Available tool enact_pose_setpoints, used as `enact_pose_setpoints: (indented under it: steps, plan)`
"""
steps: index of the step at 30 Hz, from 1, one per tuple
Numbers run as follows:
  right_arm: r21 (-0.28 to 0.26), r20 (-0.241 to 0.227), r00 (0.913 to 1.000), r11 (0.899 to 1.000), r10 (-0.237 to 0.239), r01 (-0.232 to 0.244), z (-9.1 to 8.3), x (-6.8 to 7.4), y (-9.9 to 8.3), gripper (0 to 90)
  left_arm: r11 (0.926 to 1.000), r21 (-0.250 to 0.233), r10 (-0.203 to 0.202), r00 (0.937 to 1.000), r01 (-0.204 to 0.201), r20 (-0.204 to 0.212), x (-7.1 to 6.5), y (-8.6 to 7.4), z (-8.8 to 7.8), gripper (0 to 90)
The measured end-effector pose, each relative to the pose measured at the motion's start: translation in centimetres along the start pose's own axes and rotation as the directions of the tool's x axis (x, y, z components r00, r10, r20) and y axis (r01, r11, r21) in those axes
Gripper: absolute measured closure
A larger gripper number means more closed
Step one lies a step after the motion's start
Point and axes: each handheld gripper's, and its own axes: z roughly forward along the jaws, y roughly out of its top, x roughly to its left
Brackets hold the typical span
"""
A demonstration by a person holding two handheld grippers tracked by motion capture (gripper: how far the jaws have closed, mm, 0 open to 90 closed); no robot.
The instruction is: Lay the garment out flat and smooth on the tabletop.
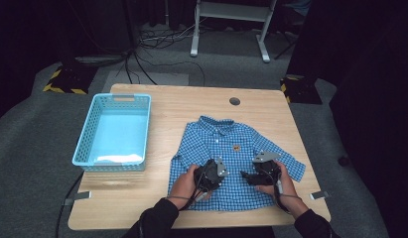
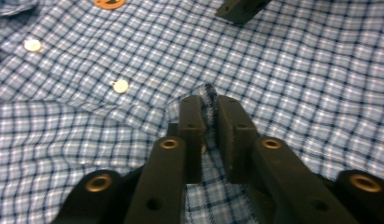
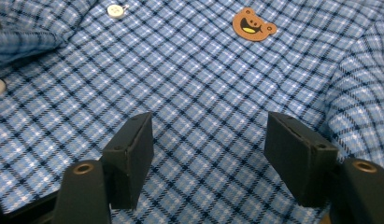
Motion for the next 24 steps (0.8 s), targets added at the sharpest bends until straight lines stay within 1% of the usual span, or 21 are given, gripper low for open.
enact_pose_setpoints:
  steps: [2, 7, 10, 12, 14, 17, 19, 24]
  plan:
    - [-0.003, 0.001, 1.0, 1.0, -0.006, 0.006, 0.0, 0.0, 0.0, 33.1, 1.0, 0.001, -0.003, 1.0, 0.003, 0.001, 0.0, 0.1, -0.1, 85.4]
    - [-0.008, 0.001, 1.0, 1.0, -0.003, 0.003, 0.0, 0.0, -0.1, 33.0, 0.9999, -0.014, 0.002, 1.0, -0.002, 0.003, 0.2, 0.3, -0.5, 86.4]
    - [-0.012, 0.0, 1.0, 1.0, -0.003, 0.003, 0.0, 0.0, -0.2, 33.0, 0.9996, -0.027, -0.002, 1.0, 0.002, -0.007, 0.6, 0.2, -1.5, 86.6]
    - [-0.013, -0.001, 1.0, 1.0, -0.003, 0.003, -0.1, 0.0, -0.2, 33.0, 0.9992, -0.041, 0.0, 0.9999, -0.001, -0.017, 0.9, 0.1, -2.2, 86.6]
    - [-0.015, 0.0, 1.0, 1.0, -0.005, 0.005, -0.1, 0.0, -0.3, 32.9, 0.9989, -0.047, -0.009, 0.9996, 0.008, -0.026, 1.1, -0.1, -2.7, 86.7]
    - [-0.014, 0.001, 1.0, 1.0, 0.0, 0.0, -0.1, 0.0, -0.3, 32.8, 0.9986, -0.051, -0.016, 0.9991, 0.014, -0.038, 1.3, -0.5, -3.1, 86.7]
    - [-0.017, 0.005, 1.0, 1.0, -0.005, 0.005, -0.1, 0.1, -0.3, 32.8, 0.9981, -0.059, -0.02, 0.9987, 0.017, -0.047, 1.4, -0.8, -3.4, 86.7]
    - [-0.025, 0.002, 1.0, 1.0, -0.002, 0.002, -0.1, 0.0, -0.4, 32.7, 0.9954, -0.086, -0.048, 0.9966, 0.042, -0.066, 1.9, -1.8, -4.7, 86.8]
